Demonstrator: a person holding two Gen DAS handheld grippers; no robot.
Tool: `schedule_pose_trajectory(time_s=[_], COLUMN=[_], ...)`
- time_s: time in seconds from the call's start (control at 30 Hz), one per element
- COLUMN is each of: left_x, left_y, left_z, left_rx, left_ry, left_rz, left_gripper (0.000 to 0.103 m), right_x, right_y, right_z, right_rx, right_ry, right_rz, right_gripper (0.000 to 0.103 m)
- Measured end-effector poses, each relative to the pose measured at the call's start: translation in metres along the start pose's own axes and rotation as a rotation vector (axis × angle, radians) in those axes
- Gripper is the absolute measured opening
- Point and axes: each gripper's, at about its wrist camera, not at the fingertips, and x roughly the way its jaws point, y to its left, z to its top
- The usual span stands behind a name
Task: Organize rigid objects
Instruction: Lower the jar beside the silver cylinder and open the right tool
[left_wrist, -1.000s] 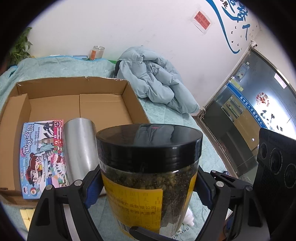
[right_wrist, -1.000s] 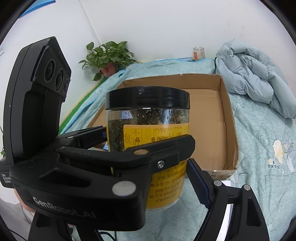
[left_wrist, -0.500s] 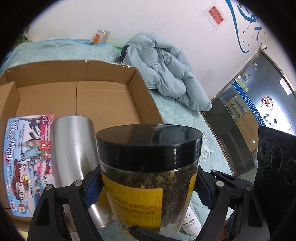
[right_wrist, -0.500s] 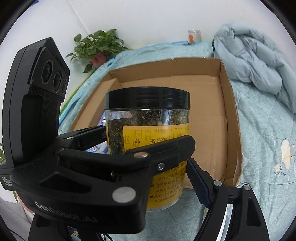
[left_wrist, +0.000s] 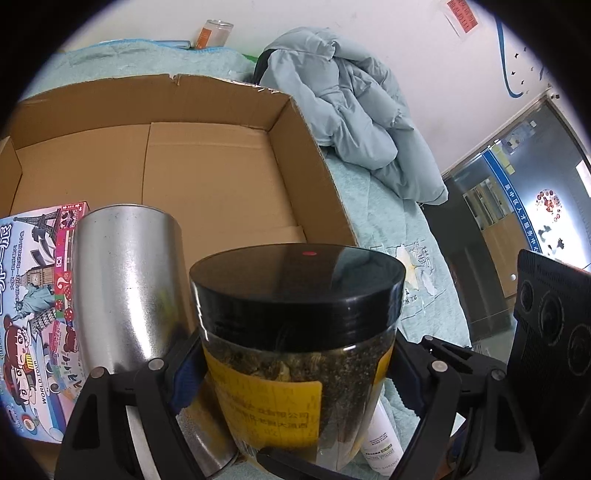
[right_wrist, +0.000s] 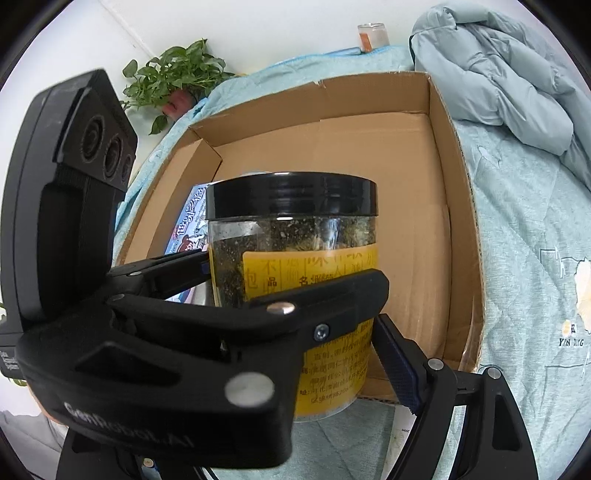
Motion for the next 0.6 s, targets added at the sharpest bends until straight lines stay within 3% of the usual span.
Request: schedule_pose_trajectory(time_s=[0.37,0.5,0.6], left_x=[-0.011,-0.029,-0.051], left_y=[0.0,-0.002,0.008], left_z=[-0.002,-0.006,-0.012], left_rx=[-0.029,-0.022,-0.048], left_ry=[0.007,-0.042,-0.086], left_rz=[0.056,0.121,0.123], left_gripper=[0.087,0.087,0.087], right_x=[0.002,0.005,0.013], right_y=[0.008,0.005,-0.005], right_z=[-0.007,-0.006,-0.006], right_rx=[0.006,0.034,0.087], right_ry=[-0.012,-0.008,0.018], right_rz=[-0.014,-0.026,-0.029], right_gripper=[0.081,0.081,0.082])
